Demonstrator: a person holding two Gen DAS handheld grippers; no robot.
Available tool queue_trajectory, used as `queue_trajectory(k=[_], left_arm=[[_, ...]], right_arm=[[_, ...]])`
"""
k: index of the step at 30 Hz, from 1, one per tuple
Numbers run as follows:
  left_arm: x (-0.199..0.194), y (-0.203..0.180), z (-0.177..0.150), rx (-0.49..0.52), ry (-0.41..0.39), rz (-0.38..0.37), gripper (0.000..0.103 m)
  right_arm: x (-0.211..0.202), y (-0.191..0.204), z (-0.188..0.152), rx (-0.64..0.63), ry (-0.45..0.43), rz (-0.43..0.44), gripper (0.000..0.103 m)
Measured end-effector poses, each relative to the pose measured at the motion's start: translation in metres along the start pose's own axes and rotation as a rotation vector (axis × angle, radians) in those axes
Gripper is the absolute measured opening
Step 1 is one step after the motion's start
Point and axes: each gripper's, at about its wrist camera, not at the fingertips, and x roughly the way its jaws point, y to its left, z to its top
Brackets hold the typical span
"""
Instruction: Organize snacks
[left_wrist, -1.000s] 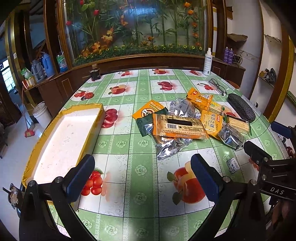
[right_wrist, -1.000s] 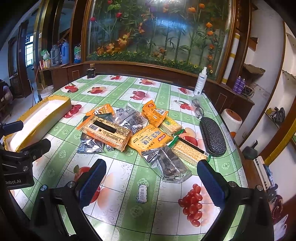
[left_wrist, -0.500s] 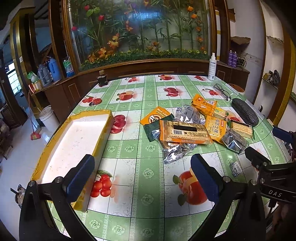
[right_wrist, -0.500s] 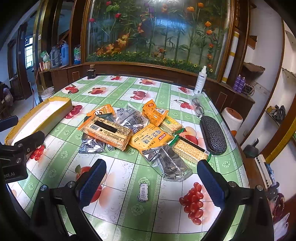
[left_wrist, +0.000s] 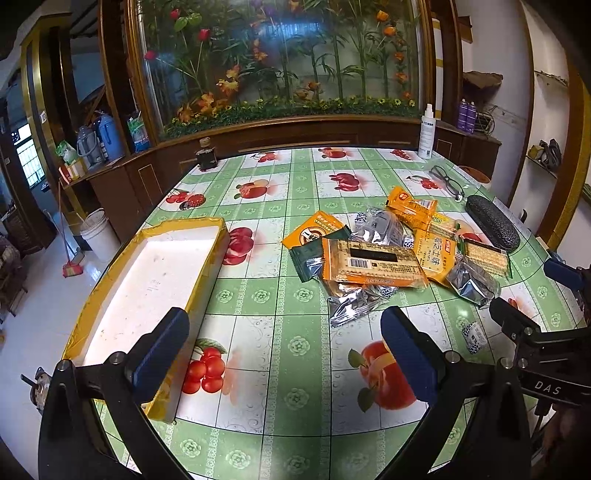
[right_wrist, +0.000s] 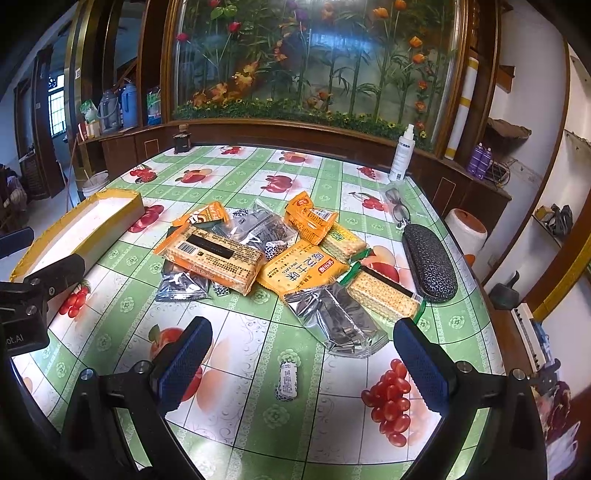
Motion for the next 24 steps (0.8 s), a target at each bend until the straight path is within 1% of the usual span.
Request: queue_trajectory(k=[7, 10, 14, 16, 18, 20, 22, 24], left_arm=[[0.007, -0.001, -0.001, 0.005, 0.012, 0.008, 0.103], [0.014, -0.001, -0.002, 0.010, 0.031, 0.004, 0.103], [0.038, 0.008, -0.009, -0.004, 0.098, -0.057, 0.103], [0.049, 0.008, -0.012, 0.017, 0.121, -0.074, 0.103], [0.059, 0.005, -0.013, 0.038, 0.147, -0.102, 0.103], [0.066, -0.001, -0.011, 0.046, 0.165, -0.145, 0.103], [0.072, -0.012, -0.004, 0.070, 0.174, -0.198, 0.103], [0.077, -0.027, 0.006, 0.135, 0.160, -0.230, 0.103]], right_arm=[[0.007, -0.003, -0.003, 0.011, 0.018, 0.006, 0.100], [0.009, -0.006, -0.004, 0.021, 0.027, 0.024, 0.100], [0.015, -0.020, -0.013, 0.059, 0.048, 0.058, 0.100], [0.021, -0.030, -0.022, 0.082, 0.075, 0.097, 0.100], [0.027, -0.040, -0.032, 0.128, 0.105, 0.159, 0.100], [0.034, -0.045, -0.038, 0.173, 0.129, 0.213, 0.100], [0.038, -0.045, -0.043, 0.181, 0.143, 0.228, 0.100], [0.041, -0.042, -0.045, 0.164, 0.152, 0.236, 0.100]])
